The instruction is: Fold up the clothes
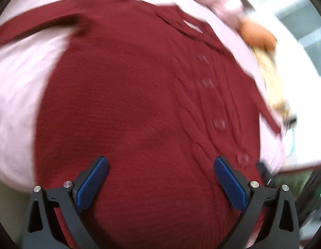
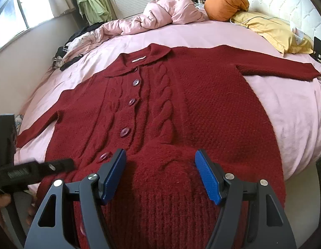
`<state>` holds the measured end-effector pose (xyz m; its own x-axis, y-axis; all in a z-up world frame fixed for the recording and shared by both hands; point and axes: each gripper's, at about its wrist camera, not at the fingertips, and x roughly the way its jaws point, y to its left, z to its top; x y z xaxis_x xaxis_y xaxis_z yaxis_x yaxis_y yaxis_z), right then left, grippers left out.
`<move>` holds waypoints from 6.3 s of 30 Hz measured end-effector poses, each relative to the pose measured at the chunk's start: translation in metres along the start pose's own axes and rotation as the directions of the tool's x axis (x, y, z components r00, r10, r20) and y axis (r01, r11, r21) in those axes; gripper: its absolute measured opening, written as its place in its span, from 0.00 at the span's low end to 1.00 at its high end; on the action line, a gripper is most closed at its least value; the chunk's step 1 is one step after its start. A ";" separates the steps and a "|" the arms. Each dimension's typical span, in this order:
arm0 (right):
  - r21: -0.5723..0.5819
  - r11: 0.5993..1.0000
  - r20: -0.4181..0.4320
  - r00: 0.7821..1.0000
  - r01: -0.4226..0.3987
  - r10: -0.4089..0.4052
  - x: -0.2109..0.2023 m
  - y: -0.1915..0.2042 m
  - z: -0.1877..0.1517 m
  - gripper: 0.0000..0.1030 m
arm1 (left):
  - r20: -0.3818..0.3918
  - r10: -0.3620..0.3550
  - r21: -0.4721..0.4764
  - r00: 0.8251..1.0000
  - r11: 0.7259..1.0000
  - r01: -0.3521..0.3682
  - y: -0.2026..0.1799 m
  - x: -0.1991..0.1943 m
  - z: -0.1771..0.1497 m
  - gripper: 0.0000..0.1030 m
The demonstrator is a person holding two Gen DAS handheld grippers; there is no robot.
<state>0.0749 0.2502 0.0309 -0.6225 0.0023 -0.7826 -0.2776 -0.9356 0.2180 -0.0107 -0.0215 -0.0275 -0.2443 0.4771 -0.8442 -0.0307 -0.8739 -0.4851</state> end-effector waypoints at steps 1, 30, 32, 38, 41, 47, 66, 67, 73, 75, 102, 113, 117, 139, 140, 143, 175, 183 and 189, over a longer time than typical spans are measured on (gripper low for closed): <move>0.000 1.000 0.000 1.000 0.001 -0.001 0.000 0.000 0.000 0.67 | 0.020 0.006 -0.049 1.000 0.999 -0.005 0.010 -0.007 0.003 0.99; -0.078 0.985 -0.037 0.987 0.152 -0.155 0.014 0.026 0.002 0.67 | 0.753 -0.147 -0.479 0.641 0.547 0.687 0.381 -0.101 0.137 0.99; -0.088 0.982 -0.039 0.985 0.166 -0.170 0.016 0.029 0.002 0.67 | 0.774 -0.117 -0.476 0.622 0.540 0.694 0.392 -0.107 0.143 0.99; -0.108 0.974 -0.045 0.978 0.200 -0.205 0.019 0.034 0.003 0.67 | 0.671 -0.015 -0.593 0.742 0.590 0.548 0.400 -0.117 0.171 0.99; -0.111 0.971 -0.047 0.975 0.211 -0.217 0.021 0.036 0.003 0.67 | 0.596 0.085 -0.636 0.799 0.657 0.405 0.393 -0.128 0.176 0.99; -0.126 0.966 -0.042 0.972 0.226 -0.232 0.021 0.039 0.002 0.67 | 0.526 0.171 -0.709 0.833 0.628 0.320 0.411 -0.127 0.177 0.99; -0.133 0.964 -0.042 0.970 0.231 -0.239 0.022 0.039 0.003 0.67 | 0.628 0.281 -0.608 0.725 0.760 0.232 0.415 -0.123 0.205 0.99; -0.133 0.964 -0.042 0.970 0.231 -0.239 0.022 0.040 0.002 0.67 | 0.623 0.282 -0.600 0.730 0.771 0.214 0.413 -0.123 0.207 0.99; -0.134 0.963 -0.041 0.970 0.233 -0.241 0.021 0.040 0.003 0.67 | 0.551 0.364 -0.613 0.751 0.787 0.069 0.403 -0.121 0.214 0.79; -0.135 0.963 -0.041 0.970 0.234 -0.241 0.021 0.040 0.003 0.67 | 0.462 0.473 -0.579 0.750 0.801 -0.149 0.382 -0.123 0.226 0.09; -0.127 0.966 -0.045 0.972 0.226 -0.233 0.021 0.039 0.003 0.67 | 0.398 0.635 -0.441 0.662 0.765 -0.469 0.349 -0.084 0.229 0.11; -0.104 0.977 -0.050 0.980 0.187 -0.193 0.019 0.033 0.003 0.67 | 0.501 0.578 -0.205 0.644 0.802 -0.561 0.228 -0.069 0.233 0.09; -0.093 0.981 -0.052 0.983 0.169 -0.175 0.019 0.031 0.003 0.67 | 0.518 0.505 -0.056 0.690 0.826 -0.561 0.166 -0.044 0.233 0.09; -0.023 0.999 -0.036 0.999 0.036 -0.037 0.010 0.013 0.002 0.67 | 0.435 0.356 0.227 0.827 0.845 -0.483 -0.028 0.043 0.210 0.09; -0.020 0.999 -0.035 0.999 0.031 -0.031 0.010 0.012 0.002 0.67 | 0.438 0.351 0.232 0.827 0.845 -0.482 -0.034 0.043 0.211 0.09; -0.006 1.000 -0.028 1.000 0.008 -0.008 0.008 0.010 0.001 0.67 | 0.442 0.334 0.246 0.833 0.848 -0.470 -0.053 0.044 0.212 0.09; 0.184 0.936 0.089 0.953 -0.301 0.289 -0.002 -0.038 -0.001 0.68 | 0.323 0.201 0.490 0.925 0.800 -0.345 -0.249 0.138 0.163 0.09; 0.215 0.918 0.098 0.942 -0.335 0.321 -0.002 -0.045 -0.001 0.68 | 0.267 0.170 0.553 0.949 0.779 -0.295 -0.286 0.165 0.146 0.09; 0.240 0.907 0.109 0.938 -0.347 0.330 -0.002 -0.050 -0.001 0.68 | 0.214 0.160 0.602 0.964 0.755 -0.259 -0.308 0.184 0.131 0.09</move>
<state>0.0912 0.2969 0.0210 -0.7553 -0.2681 -0.5981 -0.2113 -0.7642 0.6094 -0.1736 0.3229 -0.0032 -0.4480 0.3000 -0.8422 -0.5434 -0.8394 -0.0099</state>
